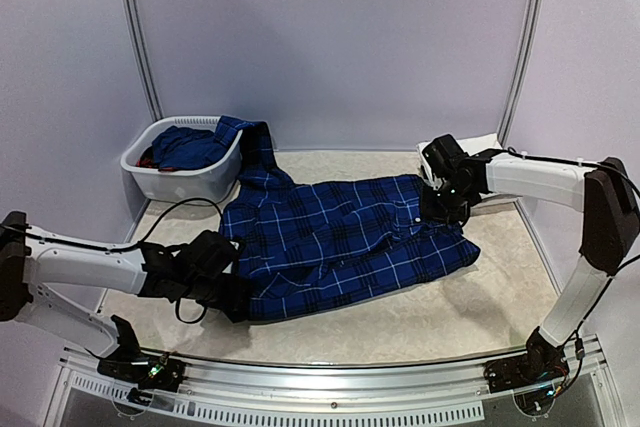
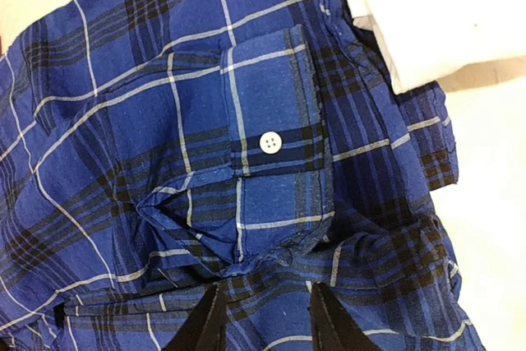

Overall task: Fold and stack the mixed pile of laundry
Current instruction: Fold the flattened shirt at the center of the board.

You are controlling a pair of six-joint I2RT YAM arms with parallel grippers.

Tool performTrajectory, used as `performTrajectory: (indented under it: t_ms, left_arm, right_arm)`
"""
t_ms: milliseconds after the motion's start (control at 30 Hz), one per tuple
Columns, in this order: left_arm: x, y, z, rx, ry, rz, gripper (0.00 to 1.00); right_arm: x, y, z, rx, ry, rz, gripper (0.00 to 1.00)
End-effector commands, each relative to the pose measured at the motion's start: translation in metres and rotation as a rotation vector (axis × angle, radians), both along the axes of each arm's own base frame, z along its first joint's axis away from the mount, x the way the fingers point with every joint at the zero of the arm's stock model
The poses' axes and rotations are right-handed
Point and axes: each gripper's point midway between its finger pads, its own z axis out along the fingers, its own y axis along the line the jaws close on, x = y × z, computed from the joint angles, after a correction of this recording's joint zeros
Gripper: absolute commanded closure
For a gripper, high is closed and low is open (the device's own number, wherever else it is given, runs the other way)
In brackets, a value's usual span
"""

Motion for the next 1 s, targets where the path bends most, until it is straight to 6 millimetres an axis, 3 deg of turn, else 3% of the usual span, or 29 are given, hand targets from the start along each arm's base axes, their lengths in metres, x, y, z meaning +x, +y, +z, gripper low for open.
performTrajectory:
  t_ms: [0,300,500,600,833,967]
  left_arm:
    - [0.004,0.004,-0.005,0.004,-0.005,0.025,0.59]
    - [0.004,0.000,-0.007,-0.003,0.000,0.013,0.59]
    - [0.002,0.001,-0.010,-0.009,0.005,0.017,0.60]
    - [0.002,0.002,-0.011,-0.010,0.004,0.017,0.60]
    - [0.001,0.000,-0.014,-0.012,0.011,0.013,0.60]
    - [0.002,0.000,-0.014,-0.014,0.010,0.014,0.60]
  right_arm:
    - [-0.003,0.003,-0.015,-0.009,0.035,0.022,0.63]
    - [0.008,0.004,-0.042,-0.066,0.073,0.013,0.58]
    - [0.012,-0.002,-0.047,-0.109,0.080,-0.007,0.73]
    - [0.014,-0.001,-0.045,-0.111,0.071,-0.009,0.75]
    - [0.022,-0.002,-0.040,-0.132,0.057,-0.011,0.64]
    - [0.026,0.000,-0.041,-0.142,0.057,-0.007,0.64]
